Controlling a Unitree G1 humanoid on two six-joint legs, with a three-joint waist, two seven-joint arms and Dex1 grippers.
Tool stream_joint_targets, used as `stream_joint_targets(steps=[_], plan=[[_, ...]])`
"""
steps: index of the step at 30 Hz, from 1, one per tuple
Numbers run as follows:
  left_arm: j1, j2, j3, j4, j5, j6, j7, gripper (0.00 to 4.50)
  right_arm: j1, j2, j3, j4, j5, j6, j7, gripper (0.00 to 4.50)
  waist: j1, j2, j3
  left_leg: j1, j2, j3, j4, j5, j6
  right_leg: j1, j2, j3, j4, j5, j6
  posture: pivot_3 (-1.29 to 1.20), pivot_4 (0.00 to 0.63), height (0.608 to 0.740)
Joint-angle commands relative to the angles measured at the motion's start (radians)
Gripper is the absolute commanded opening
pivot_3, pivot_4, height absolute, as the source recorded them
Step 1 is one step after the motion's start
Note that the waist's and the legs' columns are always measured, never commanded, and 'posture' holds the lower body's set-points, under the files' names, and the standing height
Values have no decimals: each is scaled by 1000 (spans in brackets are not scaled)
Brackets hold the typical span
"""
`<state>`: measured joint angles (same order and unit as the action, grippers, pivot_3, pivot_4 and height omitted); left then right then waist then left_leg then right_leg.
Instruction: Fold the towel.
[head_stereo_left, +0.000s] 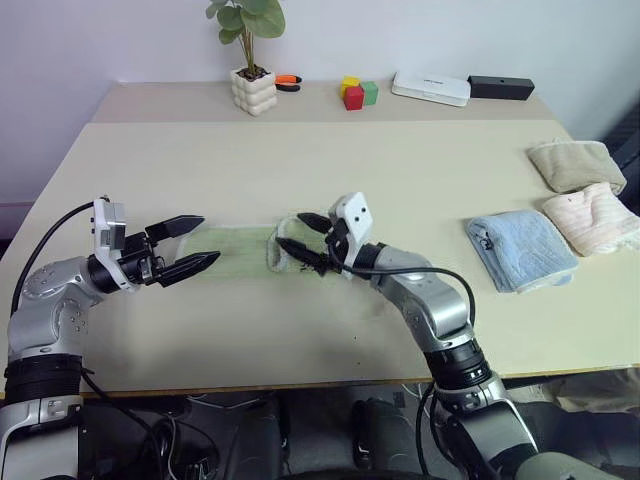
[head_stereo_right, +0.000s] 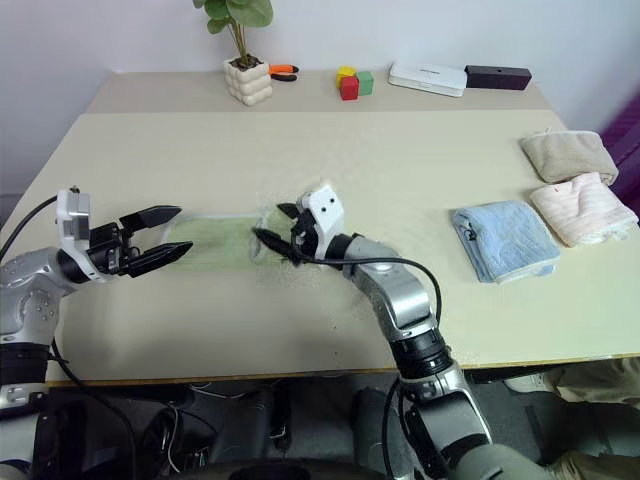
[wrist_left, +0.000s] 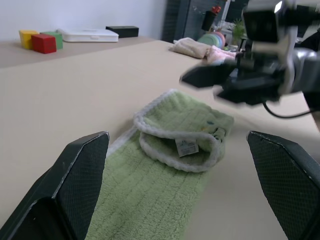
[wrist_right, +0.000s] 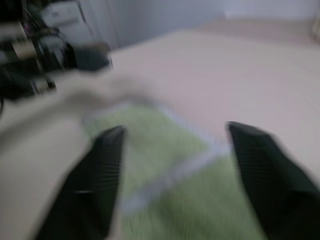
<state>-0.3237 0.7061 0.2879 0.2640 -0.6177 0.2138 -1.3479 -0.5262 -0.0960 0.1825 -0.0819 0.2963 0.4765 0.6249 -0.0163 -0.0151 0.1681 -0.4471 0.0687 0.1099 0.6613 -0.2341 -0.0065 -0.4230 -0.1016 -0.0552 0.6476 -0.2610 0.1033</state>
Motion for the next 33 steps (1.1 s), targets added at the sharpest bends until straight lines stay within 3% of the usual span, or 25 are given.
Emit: stream_joint_targets(steps=[1,3,6,11,14,16,21,26,29,33], plan=[[-2,-1,2,-25,2,-12,0,4500,-13,12,-12,-37,13,-29,-13,1023,0,0,0,0,0,0,0,0,0,0,0,0,0,0,0,0,150,735],[3,-3,6,-33,-3,-7,7,4500,-17,17,-33,-7,14,-43,-29,64,0,0,0,0,0,0,0,0,0,0,0,0,0,0,0,0,150,735],[33,3,31,-66,-31,26,23,4500,-10,5,-22,13,-4,-64,-30,64,-2,0,0,0,0,0,0,0,0,0,0,0,0,0,0,0,150,735],[188,38,171,-251,-160,269,208,4500,22,-54,6,-66,22,-37,36,64,-7,0,0,0,1,0,-1,0,0,-1,0,0,0,0,0,0,150,735],[271,64,283,-360,-297,457,329,4500,35,-98,-5,-102,31,-42,65,64,-5,-1,1,0,1,-3,-1,0,0,-1,0,0,0,0,0,0,150,735],[311,55,381,-382,-510,674,536,4500,27,-146,-18,-98,22,-53,88,64,-2,0,1,1,1,-4,0,0,0,0,0,0,0,0,0,0,150,735],[421,-116,472,-503,-798,764,935,4500,6,-250,-35,-109,22,-69,157,64,-1,0,1,3,-1,-5,0,-1,1,4,-3,0,-1,0,0,0,150,735],[562,-322,435,-619,-1000,678,1266,4500,1,-348,-82,-155,112,-5,246,64,2,-2,1,3,0,-5,0,-1,1,4,-3,0,-1,0,0,0,150,735],[563,-368,396,-637,-1048,631,1373,4500,10,-372,-67,-168,110,-30,285,906,7,-3,0,3,-1,-7,1,-1,0,4,-3,-1,-1,-2,-4,0,150,735],[544,-385,371,-621,-1098,560,1466,4500,15,-374,-51,-192,99,-22,284,2992,5,-3,0,4,-1,-6,1,-1,0,5,-3,-1,-2,-4,-8,0,150,735]])
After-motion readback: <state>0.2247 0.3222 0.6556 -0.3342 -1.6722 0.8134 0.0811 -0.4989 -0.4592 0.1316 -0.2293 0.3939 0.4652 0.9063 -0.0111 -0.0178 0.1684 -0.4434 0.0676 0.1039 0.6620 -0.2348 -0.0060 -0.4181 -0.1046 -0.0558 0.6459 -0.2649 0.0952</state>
